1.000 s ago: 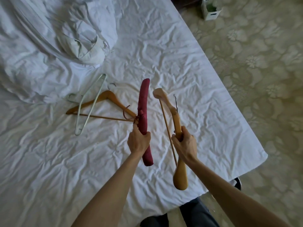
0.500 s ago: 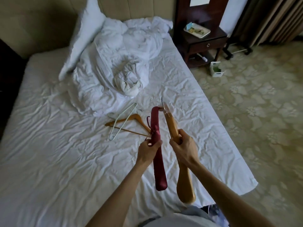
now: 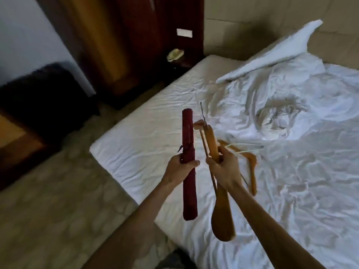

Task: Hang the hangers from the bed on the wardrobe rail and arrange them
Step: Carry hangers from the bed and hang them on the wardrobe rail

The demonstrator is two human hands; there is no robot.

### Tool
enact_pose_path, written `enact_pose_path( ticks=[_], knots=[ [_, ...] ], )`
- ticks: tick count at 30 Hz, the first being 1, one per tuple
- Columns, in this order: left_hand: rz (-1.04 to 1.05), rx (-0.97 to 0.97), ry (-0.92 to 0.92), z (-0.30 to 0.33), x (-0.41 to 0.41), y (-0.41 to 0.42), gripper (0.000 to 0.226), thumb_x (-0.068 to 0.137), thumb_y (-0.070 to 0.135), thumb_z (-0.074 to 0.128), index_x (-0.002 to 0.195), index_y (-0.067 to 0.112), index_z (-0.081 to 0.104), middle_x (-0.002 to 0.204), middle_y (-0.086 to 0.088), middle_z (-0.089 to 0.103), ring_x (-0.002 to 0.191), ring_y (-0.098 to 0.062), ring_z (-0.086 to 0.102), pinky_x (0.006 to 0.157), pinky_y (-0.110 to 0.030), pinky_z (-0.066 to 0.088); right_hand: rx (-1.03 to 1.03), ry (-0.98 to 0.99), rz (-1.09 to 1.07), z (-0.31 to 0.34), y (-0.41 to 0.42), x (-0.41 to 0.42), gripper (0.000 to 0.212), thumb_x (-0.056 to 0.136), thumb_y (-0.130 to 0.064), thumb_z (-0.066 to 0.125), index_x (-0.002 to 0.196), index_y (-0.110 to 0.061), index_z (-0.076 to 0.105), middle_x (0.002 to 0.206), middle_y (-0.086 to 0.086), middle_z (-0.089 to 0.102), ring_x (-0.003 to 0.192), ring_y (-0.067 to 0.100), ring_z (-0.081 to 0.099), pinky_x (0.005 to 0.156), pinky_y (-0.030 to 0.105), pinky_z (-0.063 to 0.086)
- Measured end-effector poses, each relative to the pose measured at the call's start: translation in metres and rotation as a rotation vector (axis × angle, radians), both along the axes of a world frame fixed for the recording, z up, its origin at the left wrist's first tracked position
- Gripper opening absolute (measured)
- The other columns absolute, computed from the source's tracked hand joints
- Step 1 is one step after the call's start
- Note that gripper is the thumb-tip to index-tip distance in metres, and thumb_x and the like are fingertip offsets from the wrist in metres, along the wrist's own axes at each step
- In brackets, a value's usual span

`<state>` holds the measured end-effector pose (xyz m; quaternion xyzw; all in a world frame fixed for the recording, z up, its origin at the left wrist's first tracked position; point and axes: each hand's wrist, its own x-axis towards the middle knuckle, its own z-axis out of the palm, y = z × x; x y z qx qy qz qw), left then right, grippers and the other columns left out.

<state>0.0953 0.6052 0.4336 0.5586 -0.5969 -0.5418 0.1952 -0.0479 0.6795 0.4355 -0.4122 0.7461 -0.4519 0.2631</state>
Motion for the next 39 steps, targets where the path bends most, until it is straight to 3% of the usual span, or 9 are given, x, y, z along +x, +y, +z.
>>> enact_pose_path(
  ticks=[3,7,14,18,20,23,27,33,39],
  knots=[
    [0.201,-0.029,0.023,0.012,0.071,-0.016,0.025,0.082,0.027,0.079,0.098,0.009,0.072,0.081,-0.009,0.075,0.068,-0.02,0.073,0.057,-0.023,0.053,-0.053,0.002,0.193,0.019,-0.041,0.062,0.012,0.079,-0.022,0.069,0.09,-0.021,0.065,0.069,0.004,0.07,0.057,0.023,0.065,0.053,0.042,0.054],
    [0.422,-0.076,0.052,0.028,0.178,-0.038,0.021,0.081,0.023,0.08,0.092,0.007,0.069,0.065,-0.003,0.071,0.056,-0.017,0.071,0.056,-0.028,0.056,-0.115,-0.005,0.408,0.043,-0.093,0.166,0.011,0.078,-0.023,0.069,0.088,-0.019,0.065,0.068,0.003,0.069,0.056,0.021,0.064,0.056,0.041,0.056],
    [0.724,-0.093,0.096,0.05,0.364,-0.089,0.018,0.081,0.027,0.08,0.088,0.014,0.07,0.07,0.0,0.067,0.061,-0.015,0.065,0.054,-0.027,0.052,-0.148,-0.043,0.662,0.073,-0.176,0.362,0.007,0.079,-0.024,0.07,0.083,-0.026,0.065,0.07,-0.002,0.068,0.061,0.016,0.066,0.061,0.035,0.058],
    [0.803,-0.131,0.12,0.074,0.48,-0.119,0.02,0.078,0.027,0.08,0.083,0.01,0.07,0.072,-0.007,0.067,0.065,-0.023,0.067,0.064,-0.041,0.057,-0.151,-0.104,0.783,0.09,-0.226,0.478,0.009,0.077,-0.027,0.07,0.081,-0.02,0.065,0.065,-0.005,0.062,0.055,0.011,0.058,0.054,0.029,0.049],
    [0.849,-0.144,0.134,0.087,0.533,-0.134,0.022,0.081,0.024,0.077,0.089,0.006,0.069,0.077,-0.01,0.066,0.066,-0.022,0.066,0.059,-0.032,0.054,-0.15,-0.119,0.835,0.098,-0.249,0.53,0.006,0.081,-0.024,0.07,0.084,-0.022,0.066,0.067,-0.005,0.061,0.054,0.008,0.055,0.053,0.025,0.045],
    [0.937,-0.164,0.17,0.104,0.604,-0.157,0.018,0.085,0.022,0.075,0.09,0.006,0.068,0.075,-0.008,0.065,0.06,-0.017,0.064,0.048,-0.022,0.051,-0.154,-0.121,0.884,0.108,-0.281,0.597,0.005,0.084,-0.03,0.07,0.086,-0.027,0.066,0.066,-0.005,0.064,0.055,0.008,0.059,0.053,0.026,0.046],
    [1.039,-0.174,0.169,0.11,0.686,-0.197,0.016,0.08,0.026,0.078,0.084,0.016,0.067,0.073,-0.003,0.067,0.066,-0.019,0.067,0.061,-0.033,0.056,-0.139,-0.122,0.95,0.118,-0.326,0.669,0.006,0.087,-0.024,0.07,0.088,-0.028,0.067,0.068,-0.001,0.067,0.058,0.013,0.062,0.054,0.028,0.051],
    [1.095,-0.197,0.214,0.098,0.78,-0.288,0.014,0.081,0.026,0.078,0.081,0.015,0.069,0.066,0.001,0.064,0.063,-0.017,0.064,0.06,-0.032,0.052,-0.116,-0.106,0.943,0.099,-0.424,0.771,0.011,0.083,-0.029,0.073,0.088,-0.035,0.065,0.072,-0.007,0.069,0.067,0.009,0.067,0.066,0.032,0.057],
    [1.061,-0.215,0.212,0.095,0.872,-0.438,0.017,0.08,0.032,0.077,0.088,0.017,0.073,0.073,0.005,0.067,0.067,-0.011,0.066,0.055,-0.023,0.048,-0.129,-0.127,0.919,0.09,-0.567,0.873,0.016,0.085,-0.02,0.073,0.088,-0.032,0.064,0.069,-0.002,0.068,0.059,0.014,0.066,0.053,0.023,0.053]
  ],
)
